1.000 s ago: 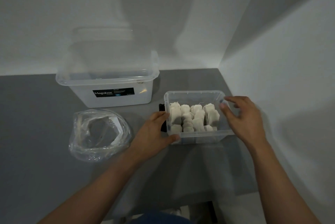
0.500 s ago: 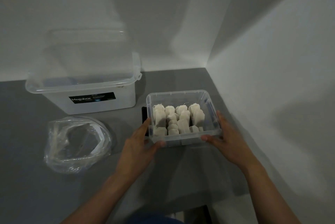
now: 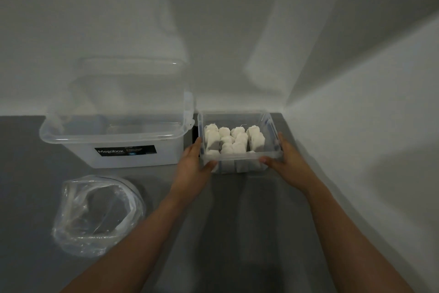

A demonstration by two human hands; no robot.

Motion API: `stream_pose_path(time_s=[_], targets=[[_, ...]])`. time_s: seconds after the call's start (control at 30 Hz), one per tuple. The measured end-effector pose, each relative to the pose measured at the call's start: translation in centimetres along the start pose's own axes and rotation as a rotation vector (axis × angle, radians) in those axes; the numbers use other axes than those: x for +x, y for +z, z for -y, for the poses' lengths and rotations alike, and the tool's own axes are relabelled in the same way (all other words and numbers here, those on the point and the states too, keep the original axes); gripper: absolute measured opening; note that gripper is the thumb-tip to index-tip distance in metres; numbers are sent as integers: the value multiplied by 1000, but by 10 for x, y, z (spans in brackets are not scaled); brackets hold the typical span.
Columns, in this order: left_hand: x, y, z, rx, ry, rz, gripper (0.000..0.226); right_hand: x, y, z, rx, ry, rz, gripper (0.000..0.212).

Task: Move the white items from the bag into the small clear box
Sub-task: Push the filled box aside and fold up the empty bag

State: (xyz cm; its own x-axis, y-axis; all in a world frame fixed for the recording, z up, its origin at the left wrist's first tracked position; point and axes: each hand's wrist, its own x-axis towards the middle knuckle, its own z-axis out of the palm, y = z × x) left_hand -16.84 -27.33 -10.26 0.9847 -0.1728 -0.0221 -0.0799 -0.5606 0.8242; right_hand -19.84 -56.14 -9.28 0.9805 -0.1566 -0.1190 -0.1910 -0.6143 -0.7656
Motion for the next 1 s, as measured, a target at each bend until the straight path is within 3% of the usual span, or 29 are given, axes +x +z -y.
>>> stream_pose_path(time_s=[0.37,0.53,0.77,1.0], targets=[[76,14,-6,-18,-16,-23,75,85,-10,11,7,-59,16,96],[90,15,-6,-39,-32,1,74,104,-8,12,-66,-4,13,105],[113,20,-17,22,-103,37,75,115,2,14,-123,23,-58,96],[65,23,-44,-4,-94,89,87,101,0,22,-246,79,-145,98]])
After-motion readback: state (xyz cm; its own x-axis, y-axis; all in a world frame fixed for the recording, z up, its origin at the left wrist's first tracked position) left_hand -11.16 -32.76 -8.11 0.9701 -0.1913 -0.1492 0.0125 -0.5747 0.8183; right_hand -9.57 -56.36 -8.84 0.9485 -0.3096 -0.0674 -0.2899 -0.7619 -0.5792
